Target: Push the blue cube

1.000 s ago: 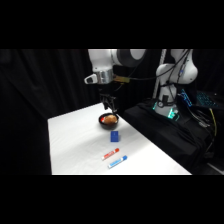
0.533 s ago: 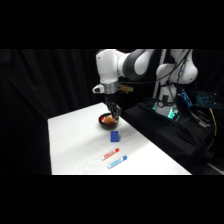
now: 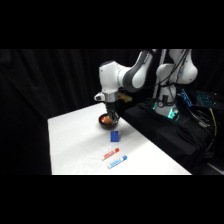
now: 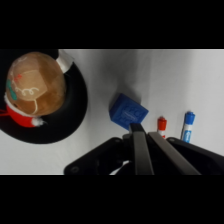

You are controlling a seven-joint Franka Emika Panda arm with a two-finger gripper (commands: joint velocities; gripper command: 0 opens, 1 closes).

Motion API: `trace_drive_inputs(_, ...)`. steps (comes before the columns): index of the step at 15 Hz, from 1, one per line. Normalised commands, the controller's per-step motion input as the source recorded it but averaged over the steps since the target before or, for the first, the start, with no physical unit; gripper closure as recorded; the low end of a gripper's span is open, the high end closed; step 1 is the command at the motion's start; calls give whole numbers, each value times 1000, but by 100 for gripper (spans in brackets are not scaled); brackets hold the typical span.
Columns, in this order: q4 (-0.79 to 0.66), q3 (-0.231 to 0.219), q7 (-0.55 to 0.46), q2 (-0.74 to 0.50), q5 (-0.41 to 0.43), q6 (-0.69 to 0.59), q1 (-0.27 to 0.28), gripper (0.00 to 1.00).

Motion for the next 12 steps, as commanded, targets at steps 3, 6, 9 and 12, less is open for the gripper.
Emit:
trace_drive_inputs(3,38,80,-224,258,200,311,-111,95)
trace_drive_inputs(6,91,139,-219,266,202,254,-137,95)
trace_drive_inputs(9,125,172,-205,258,182,190,-155,96)
trace_drive_inputs(12,112,145,-175,163,138,107,-143,95)
